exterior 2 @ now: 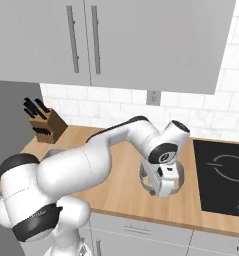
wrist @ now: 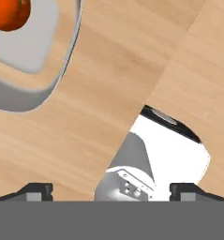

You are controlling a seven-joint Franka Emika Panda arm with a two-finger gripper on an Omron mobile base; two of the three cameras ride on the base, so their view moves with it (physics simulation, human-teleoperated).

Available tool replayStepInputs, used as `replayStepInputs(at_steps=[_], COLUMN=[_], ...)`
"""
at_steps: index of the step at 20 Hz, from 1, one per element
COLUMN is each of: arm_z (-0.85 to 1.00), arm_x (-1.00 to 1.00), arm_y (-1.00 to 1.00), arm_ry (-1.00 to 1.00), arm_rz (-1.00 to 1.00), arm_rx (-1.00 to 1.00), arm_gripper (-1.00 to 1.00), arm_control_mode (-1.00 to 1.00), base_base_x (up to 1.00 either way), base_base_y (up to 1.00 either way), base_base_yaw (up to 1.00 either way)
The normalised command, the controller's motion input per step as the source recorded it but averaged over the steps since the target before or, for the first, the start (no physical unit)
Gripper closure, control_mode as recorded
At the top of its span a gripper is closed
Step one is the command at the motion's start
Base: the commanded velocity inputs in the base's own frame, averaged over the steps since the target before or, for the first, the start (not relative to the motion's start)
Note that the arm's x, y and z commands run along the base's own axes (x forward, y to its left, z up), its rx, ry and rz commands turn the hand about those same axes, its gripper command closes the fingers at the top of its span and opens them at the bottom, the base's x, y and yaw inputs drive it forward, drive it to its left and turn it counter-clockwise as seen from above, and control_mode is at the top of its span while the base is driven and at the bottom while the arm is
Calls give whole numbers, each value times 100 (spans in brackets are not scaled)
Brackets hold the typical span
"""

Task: Take the meat container that has the shrimp and place it on the second highest rack of the freezer. Then take the vegetable container that has the squash and bell pepper and place it on the highest rack of the freezer.

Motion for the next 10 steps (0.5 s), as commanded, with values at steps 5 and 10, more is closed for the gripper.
replayStepInputs(at_steps=[5,10], arm_z=[-31,-21], arm_x=[3,31], arm_y=[-27,0], arm_ry=[0,0], arm_rz=[-27,-12], arm_rx=[15,0], arm_gripper=[-100,-100], arm_control_mode=[-100,-100], base_base_x=[0,0], base_base_y=[0,0], base_base_yaw=[0,0])
